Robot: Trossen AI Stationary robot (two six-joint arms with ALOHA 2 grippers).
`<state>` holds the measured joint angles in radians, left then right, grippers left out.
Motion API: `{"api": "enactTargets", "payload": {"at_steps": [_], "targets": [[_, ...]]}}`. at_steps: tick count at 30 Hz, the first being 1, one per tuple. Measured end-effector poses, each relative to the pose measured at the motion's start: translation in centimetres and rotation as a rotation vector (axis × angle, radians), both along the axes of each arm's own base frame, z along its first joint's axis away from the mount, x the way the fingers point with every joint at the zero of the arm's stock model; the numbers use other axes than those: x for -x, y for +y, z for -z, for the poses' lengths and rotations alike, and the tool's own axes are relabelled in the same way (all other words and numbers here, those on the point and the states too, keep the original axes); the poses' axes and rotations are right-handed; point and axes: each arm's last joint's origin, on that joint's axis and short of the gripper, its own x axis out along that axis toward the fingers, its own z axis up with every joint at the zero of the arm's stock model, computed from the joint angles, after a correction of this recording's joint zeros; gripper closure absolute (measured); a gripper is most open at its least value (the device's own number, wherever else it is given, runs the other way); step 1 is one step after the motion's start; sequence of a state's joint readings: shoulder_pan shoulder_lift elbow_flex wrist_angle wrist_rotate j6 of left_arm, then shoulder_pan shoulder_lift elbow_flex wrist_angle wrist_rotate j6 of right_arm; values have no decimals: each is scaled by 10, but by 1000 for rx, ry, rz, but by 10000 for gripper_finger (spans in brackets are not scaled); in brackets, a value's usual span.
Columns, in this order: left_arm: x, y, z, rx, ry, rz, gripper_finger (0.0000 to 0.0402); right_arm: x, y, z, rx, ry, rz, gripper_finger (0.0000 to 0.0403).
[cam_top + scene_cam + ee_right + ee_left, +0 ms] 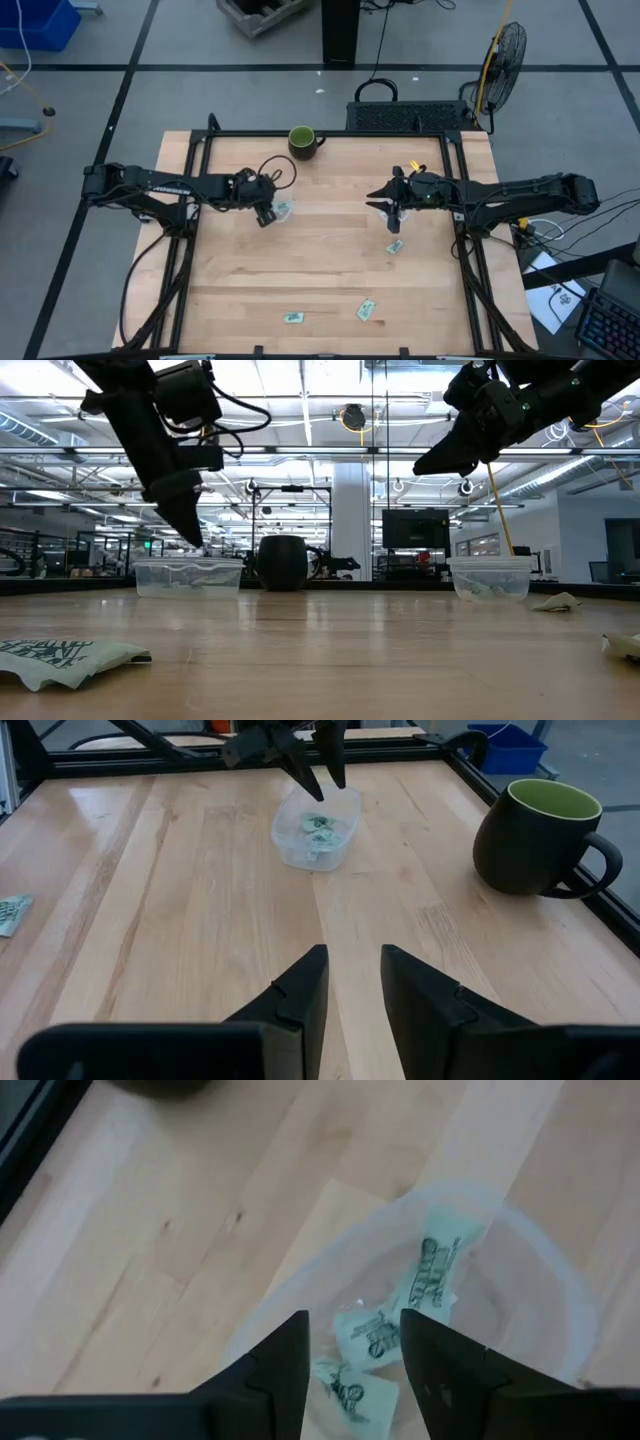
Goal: Pick and place Stevia / Truvia into bins
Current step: Put the white stevia packet into the right transparent container
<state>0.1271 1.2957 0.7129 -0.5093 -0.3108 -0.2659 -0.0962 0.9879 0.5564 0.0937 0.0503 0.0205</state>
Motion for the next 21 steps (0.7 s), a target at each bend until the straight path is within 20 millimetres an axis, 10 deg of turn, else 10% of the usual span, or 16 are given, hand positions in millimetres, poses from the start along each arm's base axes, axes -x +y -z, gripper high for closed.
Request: {"api": "enactTargets", "payload": {"at_steps": [12, 21], "targets": [[-31, -14, -22, 45, -361, 227, 238, -10, 3, 12, -116, 30, 27, 312], [-38, -24, -30, 64, -469, 318, 238, -32, 45, -5, -105, -45, -308, 312]]}}
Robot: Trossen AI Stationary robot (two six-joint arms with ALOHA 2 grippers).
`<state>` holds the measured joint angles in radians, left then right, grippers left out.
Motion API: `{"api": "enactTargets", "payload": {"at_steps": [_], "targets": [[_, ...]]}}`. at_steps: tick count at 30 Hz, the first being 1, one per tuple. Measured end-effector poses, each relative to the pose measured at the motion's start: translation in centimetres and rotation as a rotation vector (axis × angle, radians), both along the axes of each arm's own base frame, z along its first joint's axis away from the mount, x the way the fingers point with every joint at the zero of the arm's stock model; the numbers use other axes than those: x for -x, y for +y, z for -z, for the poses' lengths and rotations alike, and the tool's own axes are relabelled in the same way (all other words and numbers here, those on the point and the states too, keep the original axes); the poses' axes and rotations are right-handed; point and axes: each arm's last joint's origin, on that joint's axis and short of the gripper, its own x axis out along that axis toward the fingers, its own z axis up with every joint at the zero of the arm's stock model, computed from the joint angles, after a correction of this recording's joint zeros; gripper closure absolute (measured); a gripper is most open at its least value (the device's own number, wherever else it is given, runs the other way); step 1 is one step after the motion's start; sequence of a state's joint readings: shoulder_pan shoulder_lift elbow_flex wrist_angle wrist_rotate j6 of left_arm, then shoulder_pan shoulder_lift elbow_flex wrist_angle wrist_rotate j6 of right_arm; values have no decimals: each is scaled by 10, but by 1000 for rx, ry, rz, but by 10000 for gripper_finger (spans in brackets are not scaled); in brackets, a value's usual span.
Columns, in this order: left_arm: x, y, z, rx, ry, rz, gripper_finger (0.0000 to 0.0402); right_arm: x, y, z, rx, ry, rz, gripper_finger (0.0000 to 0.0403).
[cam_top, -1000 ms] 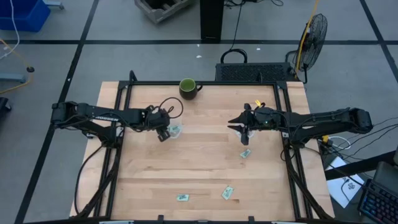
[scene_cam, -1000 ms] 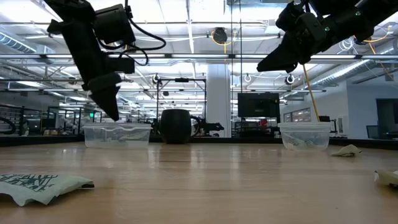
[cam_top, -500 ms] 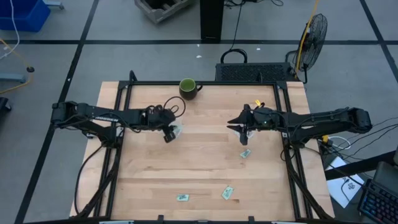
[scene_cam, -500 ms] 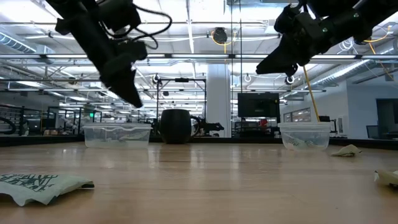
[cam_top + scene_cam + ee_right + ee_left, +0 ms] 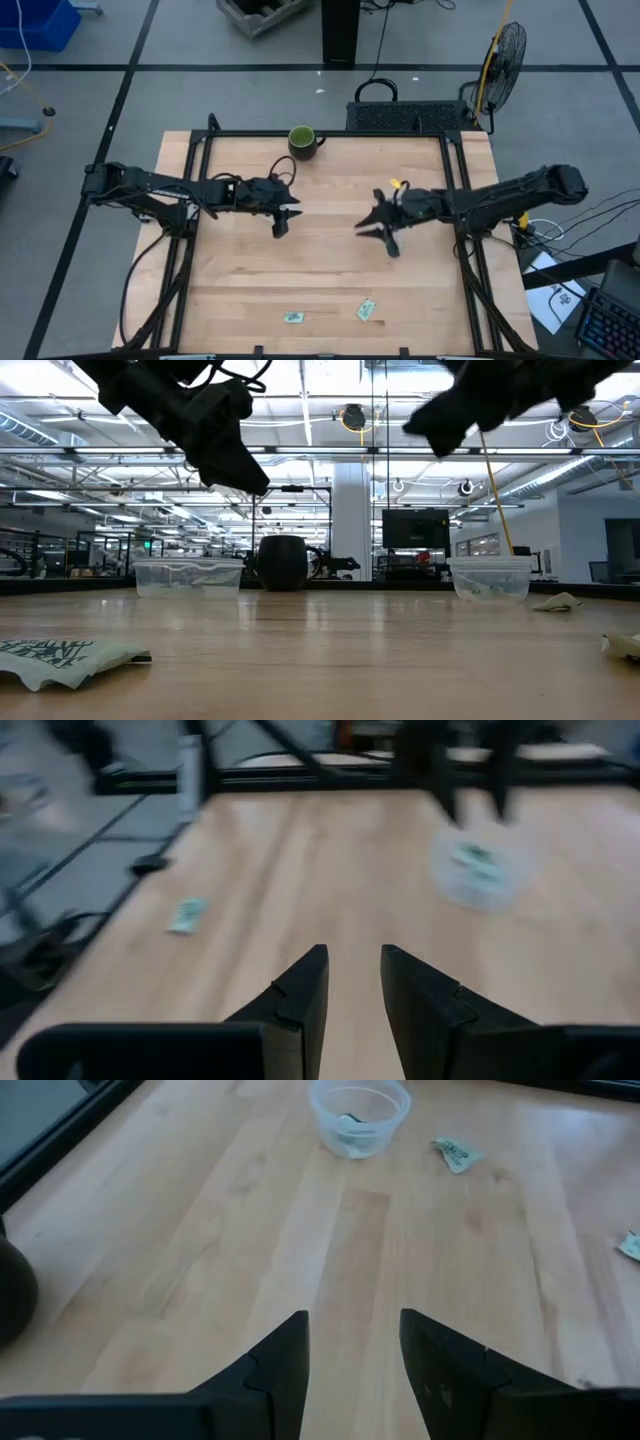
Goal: Pick and place Stevia / Truvia into bins
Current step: Put the white stevia packet into the right transparent container
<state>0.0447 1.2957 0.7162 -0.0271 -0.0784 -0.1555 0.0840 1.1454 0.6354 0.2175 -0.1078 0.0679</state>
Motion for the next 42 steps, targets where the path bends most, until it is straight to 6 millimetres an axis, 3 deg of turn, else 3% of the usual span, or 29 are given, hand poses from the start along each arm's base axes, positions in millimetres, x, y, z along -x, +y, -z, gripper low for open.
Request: {"api": "enactTargets", "payload": {"at_steps": [6, 13, 18, 22, 31, 36, 42], "targets": [[0, 0, 0, -3, 0, 3, 238, 7, 40, -21, 16, 44, -170, 312], [0, 0, 0, -4, 0, 2, 238, 25, 61, -2, 133, 245, -296, 312], [0, 0, 0, -18, 0, -19, 238, 37, 63, 11, 105, 450, -179, 312], [0, 0, 0, -16, -1, -21, 238, 43, 65, 20, 143, 477, -132, 312], [0, 0, 0, -33, 2, -8, 238, 68, 54, 73, 175, 618, -16, 312], [0, 0, 0, -34, 2, -8, 238, 68, 50, 76, 298, 567, 21, 312], [0, 0, 0, -33, 2, -8, 238, 68, 50, 76, 279, 570, 38, 312]]}}
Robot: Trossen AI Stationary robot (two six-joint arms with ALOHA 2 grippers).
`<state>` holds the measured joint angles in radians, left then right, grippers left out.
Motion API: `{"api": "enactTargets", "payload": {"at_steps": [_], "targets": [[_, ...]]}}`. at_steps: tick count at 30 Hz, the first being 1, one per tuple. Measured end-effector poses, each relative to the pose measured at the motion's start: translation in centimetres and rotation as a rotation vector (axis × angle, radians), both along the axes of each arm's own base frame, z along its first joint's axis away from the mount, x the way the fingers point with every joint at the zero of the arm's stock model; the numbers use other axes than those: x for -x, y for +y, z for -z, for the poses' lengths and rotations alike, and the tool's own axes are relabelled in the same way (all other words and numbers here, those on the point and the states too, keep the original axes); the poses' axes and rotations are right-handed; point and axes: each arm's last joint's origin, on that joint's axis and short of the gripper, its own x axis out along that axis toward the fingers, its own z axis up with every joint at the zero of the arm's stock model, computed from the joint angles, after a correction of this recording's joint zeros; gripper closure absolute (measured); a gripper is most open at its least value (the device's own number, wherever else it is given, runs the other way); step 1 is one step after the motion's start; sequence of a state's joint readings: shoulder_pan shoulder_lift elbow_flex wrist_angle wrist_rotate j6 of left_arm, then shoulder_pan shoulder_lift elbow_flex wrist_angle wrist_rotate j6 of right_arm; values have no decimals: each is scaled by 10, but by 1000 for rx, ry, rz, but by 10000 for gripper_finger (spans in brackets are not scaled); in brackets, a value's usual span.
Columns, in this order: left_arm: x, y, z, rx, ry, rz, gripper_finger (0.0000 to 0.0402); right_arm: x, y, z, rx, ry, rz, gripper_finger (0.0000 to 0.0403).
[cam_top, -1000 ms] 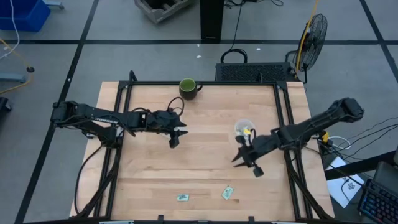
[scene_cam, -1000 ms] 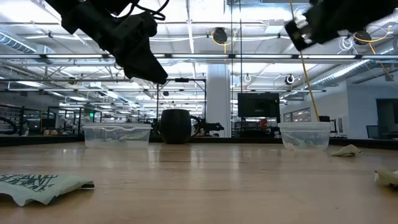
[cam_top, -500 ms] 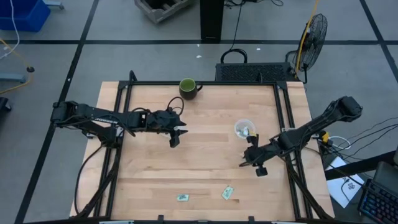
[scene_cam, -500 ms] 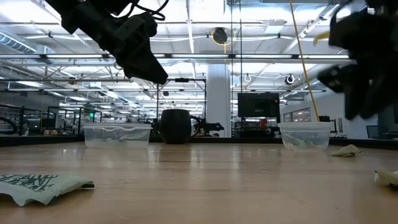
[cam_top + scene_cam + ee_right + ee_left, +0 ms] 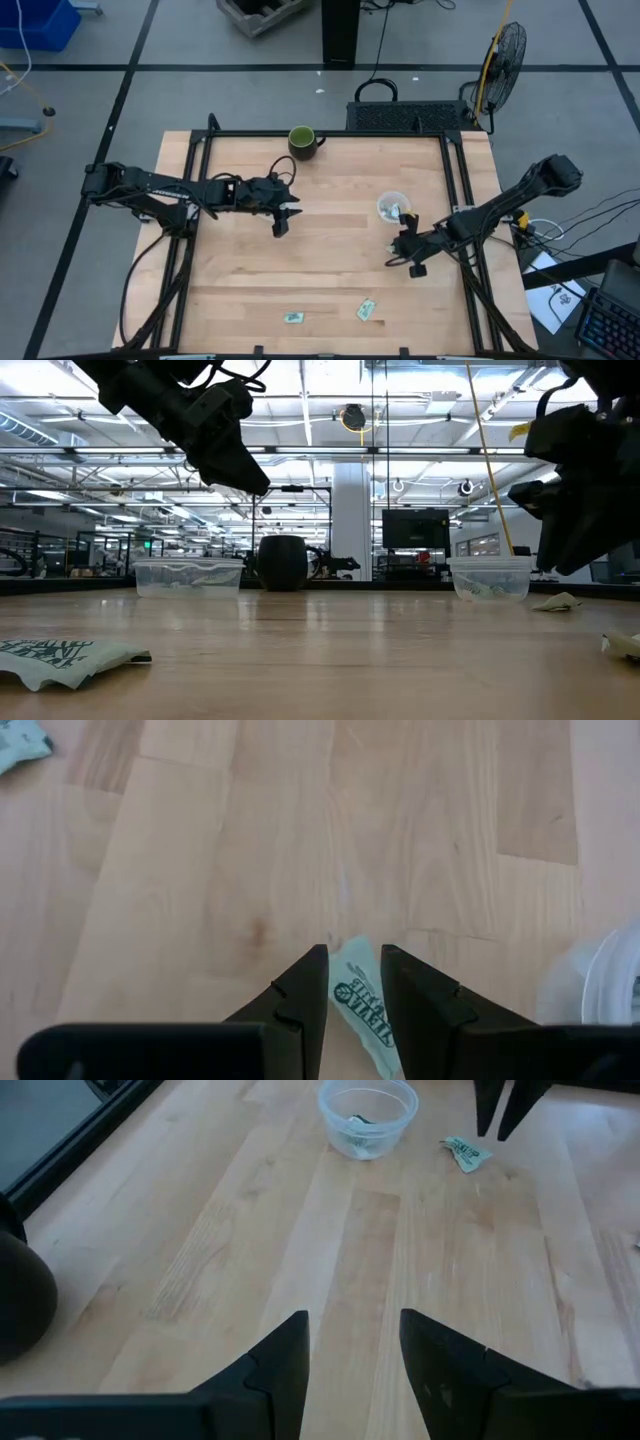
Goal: Pick and place Stevia / Truvia into bins
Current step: Put the white stevia packet into the right transparent container
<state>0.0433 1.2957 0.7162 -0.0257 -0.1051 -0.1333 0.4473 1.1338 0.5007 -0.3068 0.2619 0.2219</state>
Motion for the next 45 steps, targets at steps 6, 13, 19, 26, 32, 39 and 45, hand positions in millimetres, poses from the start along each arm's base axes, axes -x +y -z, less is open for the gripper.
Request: {"api": "enactTargets", "payload": {"at_steps": [6, 13, 19, 26, 32, 39, 45], "targets": [[0, 0, 0, 0, 0, 0, 238, -1, 4, 12, -35, -63, -17, 312], [0, 0, 0, -16, 2, 11, 238, 3, 4, 18, -3, -61, -17, 312], [0, 0, 0, -17, 3, 12, 238, 3, 3, 18, -6, -55, -14, 312], [0, 0, 0, -18, 3, 12, 238, 3, 5, 25, -9, -10, -33, 312], [0, 0, 0, -22, 4, 14, 238, 2, 3, 25, 76, -37, -13, 312], [0, 0, 0, -20, 3, 13, 238, 4, 2, 27, 75, -13, -7, 320], [0, 0, 0, -20, 3, 14, 238, 4, 2, 28, 79, -12, -12, 338]]}}
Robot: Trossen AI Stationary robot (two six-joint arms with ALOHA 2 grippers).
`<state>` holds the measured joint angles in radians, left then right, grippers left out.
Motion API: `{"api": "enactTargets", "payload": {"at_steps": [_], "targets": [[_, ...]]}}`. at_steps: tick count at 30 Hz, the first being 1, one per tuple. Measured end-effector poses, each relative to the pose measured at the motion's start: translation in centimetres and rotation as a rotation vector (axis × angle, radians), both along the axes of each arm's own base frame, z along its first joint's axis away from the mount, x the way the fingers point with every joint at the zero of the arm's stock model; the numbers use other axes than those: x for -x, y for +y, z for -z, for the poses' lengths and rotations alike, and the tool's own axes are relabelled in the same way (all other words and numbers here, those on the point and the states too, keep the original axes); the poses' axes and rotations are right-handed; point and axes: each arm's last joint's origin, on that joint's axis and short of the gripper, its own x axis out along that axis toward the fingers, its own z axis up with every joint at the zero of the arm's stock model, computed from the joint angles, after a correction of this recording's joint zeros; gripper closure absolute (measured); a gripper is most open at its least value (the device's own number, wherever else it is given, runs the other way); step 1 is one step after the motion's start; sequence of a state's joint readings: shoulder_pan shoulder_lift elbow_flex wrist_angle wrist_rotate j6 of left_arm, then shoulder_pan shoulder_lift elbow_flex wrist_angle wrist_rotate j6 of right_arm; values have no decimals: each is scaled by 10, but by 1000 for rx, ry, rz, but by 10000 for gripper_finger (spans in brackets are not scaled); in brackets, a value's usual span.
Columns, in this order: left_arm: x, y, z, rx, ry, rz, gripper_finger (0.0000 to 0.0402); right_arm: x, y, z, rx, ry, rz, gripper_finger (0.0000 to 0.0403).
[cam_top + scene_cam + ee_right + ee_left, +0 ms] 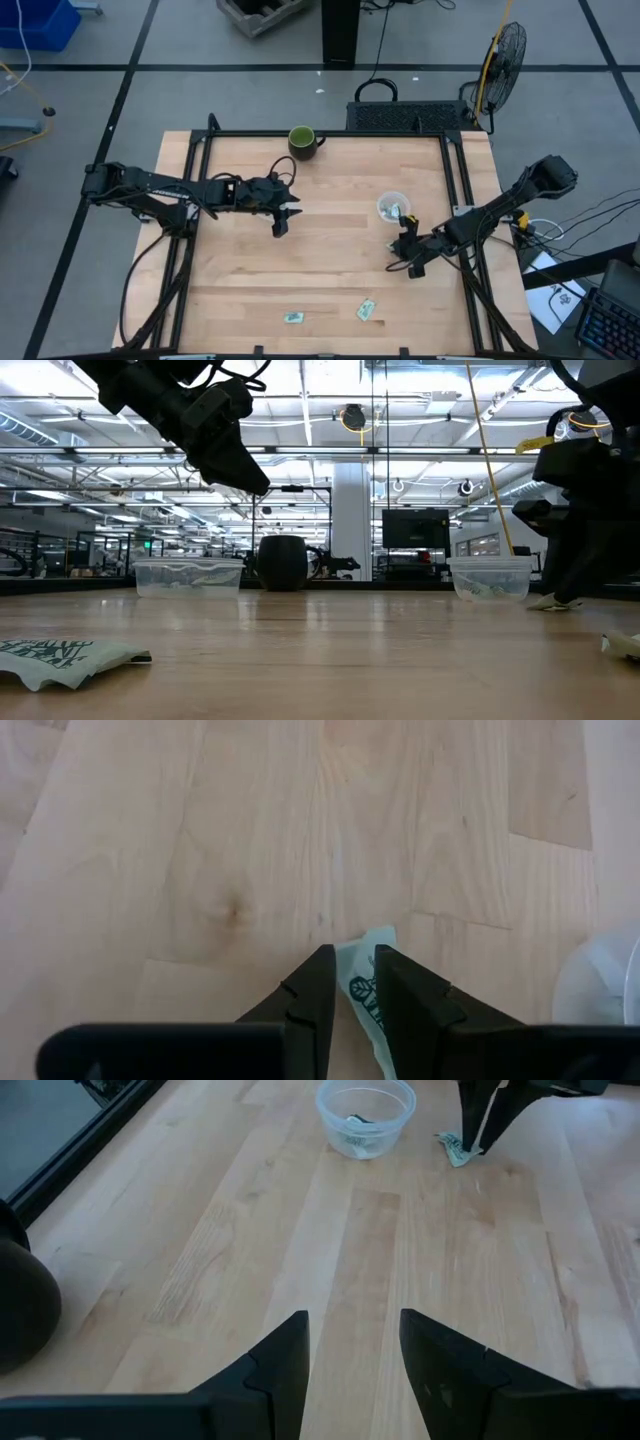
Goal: Pick and place Stevia / Truvia into bins
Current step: Put the white stevia packet into the right transparent container
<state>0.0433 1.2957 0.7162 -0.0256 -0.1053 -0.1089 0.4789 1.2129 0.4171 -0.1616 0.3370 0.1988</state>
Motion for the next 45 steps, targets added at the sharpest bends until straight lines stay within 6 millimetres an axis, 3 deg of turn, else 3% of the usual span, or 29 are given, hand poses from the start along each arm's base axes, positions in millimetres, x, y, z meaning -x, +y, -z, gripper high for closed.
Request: {"api": "enactTargets", "payload": {"at_steps": [7, 13, 16, 24, 29, 38, 45], "targets": [[0, 0, 0, 0, 0, 0, 238, 8, -5, 15, -16, -52, 6, 358], [0, 0, 0, -1, 0, 1, 238, 7, -5, 14, 40, -101, -17, 398], [0, 0, 0, -1, 0, 1, 238, 6, -6, 12, 69, -118, -24, 399], [0, 0, 0, -1, -1, 1, 238, -10, -4, -25, 273, -305, 25, 402], [0, 0, 0, -1, -2, 1, 238, -8, -14, -39, 391, -337, 84, 402], [0, 0, -1, -1, -6, 0, 238, -4, -46, -35, 267, -282, 409, 401], [0, 0, -1, -1, -8, 0, 238, -5, -64, -30, 103, -246, 522, 382]]}}
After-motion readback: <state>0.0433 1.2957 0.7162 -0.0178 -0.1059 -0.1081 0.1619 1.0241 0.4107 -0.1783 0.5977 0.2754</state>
